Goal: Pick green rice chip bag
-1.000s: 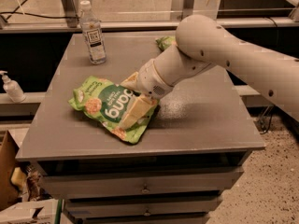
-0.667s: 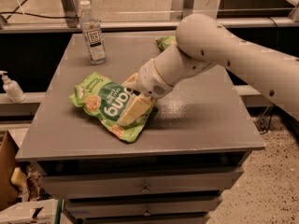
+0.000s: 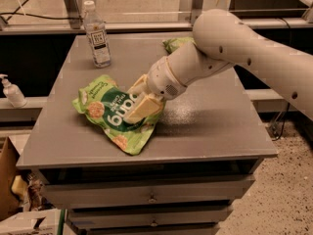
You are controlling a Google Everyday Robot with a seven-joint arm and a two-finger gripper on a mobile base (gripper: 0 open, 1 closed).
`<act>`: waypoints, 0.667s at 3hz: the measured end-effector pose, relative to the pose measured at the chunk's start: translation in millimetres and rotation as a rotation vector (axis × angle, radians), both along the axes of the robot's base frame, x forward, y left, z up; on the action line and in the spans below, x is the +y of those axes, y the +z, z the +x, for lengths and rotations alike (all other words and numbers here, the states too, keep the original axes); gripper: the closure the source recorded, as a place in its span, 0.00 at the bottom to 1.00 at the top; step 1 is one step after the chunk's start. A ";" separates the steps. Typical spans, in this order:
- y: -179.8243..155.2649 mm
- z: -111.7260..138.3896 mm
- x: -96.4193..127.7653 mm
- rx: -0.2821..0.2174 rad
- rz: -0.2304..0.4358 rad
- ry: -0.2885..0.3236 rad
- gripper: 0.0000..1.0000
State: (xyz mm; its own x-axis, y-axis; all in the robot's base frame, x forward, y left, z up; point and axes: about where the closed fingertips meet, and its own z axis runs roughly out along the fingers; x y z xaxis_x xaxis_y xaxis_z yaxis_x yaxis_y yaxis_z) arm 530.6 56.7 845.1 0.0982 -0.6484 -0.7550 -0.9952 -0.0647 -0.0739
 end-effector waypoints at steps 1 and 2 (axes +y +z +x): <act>21.5 0.5 0.0 -0.012 0.057 0.001 1.00; 42.6 2.0 -0.4 -0.016 0.117 -0.019 1.00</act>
Offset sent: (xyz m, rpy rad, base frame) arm 0.0063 -0.0064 0.0721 0.2016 -0.0194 -0.0571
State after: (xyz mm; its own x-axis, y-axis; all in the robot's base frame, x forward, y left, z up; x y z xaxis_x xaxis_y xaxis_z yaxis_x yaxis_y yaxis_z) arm 532.6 56.3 887.8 0.0995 -0.5574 -0.8243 -0.9948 -0.0362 -0.0956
